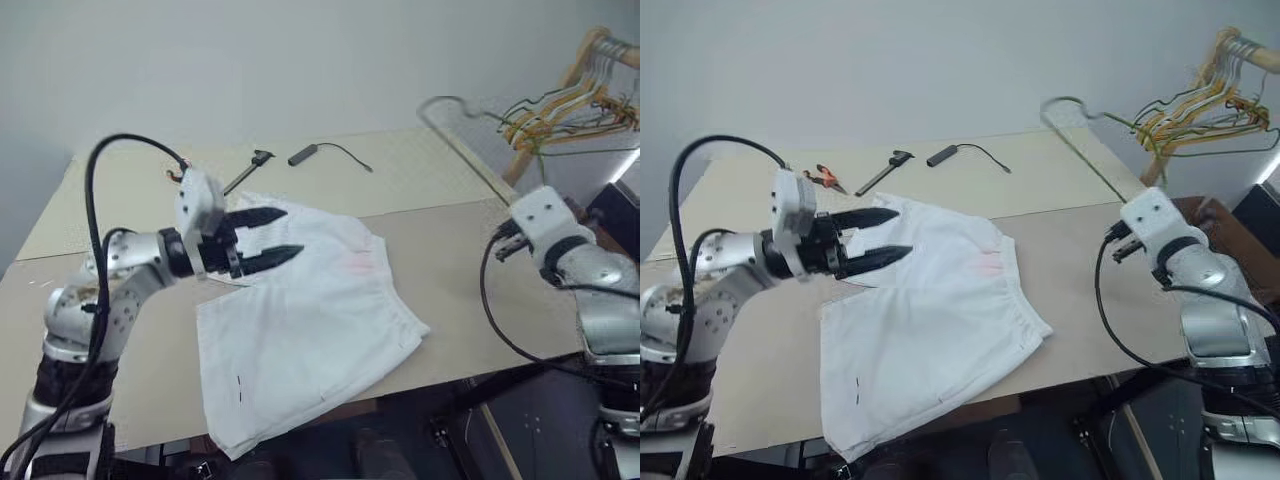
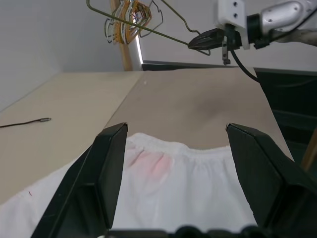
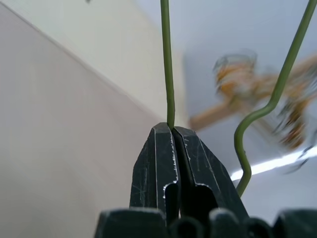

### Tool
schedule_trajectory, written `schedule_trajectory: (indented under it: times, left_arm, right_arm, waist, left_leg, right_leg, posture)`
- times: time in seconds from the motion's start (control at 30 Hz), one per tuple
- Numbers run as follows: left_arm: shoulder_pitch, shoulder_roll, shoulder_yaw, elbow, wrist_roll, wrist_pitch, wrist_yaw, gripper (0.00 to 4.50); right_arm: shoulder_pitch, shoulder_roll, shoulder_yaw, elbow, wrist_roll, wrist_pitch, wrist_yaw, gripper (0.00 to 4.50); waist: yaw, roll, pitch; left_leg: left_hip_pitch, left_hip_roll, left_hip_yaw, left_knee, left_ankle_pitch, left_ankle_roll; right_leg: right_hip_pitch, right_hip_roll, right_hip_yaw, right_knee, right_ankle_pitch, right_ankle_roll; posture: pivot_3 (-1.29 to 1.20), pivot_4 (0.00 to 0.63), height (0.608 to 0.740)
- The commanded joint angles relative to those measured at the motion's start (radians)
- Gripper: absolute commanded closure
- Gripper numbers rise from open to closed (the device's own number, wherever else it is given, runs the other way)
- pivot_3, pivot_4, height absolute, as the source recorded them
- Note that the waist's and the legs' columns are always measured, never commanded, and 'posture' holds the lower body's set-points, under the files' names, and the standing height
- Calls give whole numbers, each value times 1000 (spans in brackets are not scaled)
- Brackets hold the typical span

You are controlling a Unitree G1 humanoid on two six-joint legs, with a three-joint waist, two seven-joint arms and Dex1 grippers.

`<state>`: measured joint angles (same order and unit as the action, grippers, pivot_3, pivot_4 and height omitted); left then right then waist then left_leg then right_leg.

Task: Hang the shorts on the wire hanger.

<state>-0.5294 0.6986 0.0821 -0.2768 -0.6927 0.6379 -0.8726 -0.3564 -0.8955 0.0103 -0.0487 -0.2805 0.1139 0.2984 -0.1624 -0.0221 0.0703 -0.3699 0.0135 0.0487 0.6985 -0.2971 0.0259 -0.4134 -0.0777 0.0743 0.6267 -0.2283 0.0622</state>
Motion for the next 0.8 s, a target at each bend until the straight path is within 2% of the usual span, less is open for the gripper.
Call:
schedule_trajectory:
  times: [0.03, 0.17, 0.3, 0.57, 0.8]
  left_arm:
    - [-94, -2, 53, 60, -52, 74, 32, 1052]
    - [-175, 12, 47, 134, -61, 134, 17, 1052]
    - [-229, 19, -7, 192, -27, 142, -40, 1052]
    - [-279, 6, -155, 243, 66, 81, -199, 1052]
    - [-286, -20, -205, 299, 143, 32, -254, 1052]
  right_arm:
    - [-28, -89, 92, 82, -240, -380, -173, 4463]
    - [-100, -112, 158, 190, -381, -606, -303, 4463]
    - [-165, -95, 188, 227, -423, -704, -304, 4463]
    - [-232, -47, 184, 226, -383, -705, -178, 4463]
    - [-235, -35, 154, 188, -374, -688, -122, 4463]
  waist:
    - [-15, -1, 0]
    - [-36, -2, -1]
    - [-54, -2, -1]
    - [-72, -2, -1]
    - [-80, -1, -1]
  left_leg:
    - [0, 0, 0, 0, 0, 0]
    - [1, 0, 0, 1, 0, -1]
    - [1, 0, -1, 1, 1, -1]
    - [1, 0, -3, 1, 1, -1]
    - [2, 0, -4, 3, 1, -1]
  right_leg:
    - [0, 0, 0, 0, 0, 0]
    - [0, 0, 1, 1, 1, 0]
    - [0, 0, 3, 2, 1, 0]
    - [2, 0, 2, 1, 2, 0]
    - [2, 0, 2, 3, 2, 0]
  posture:
    - [-171, 0, 740]
    - [-167, 0, 740]
    - [-165, 0, 740]
    - [-189, 0, 740]
    - [-208, 0, 740]
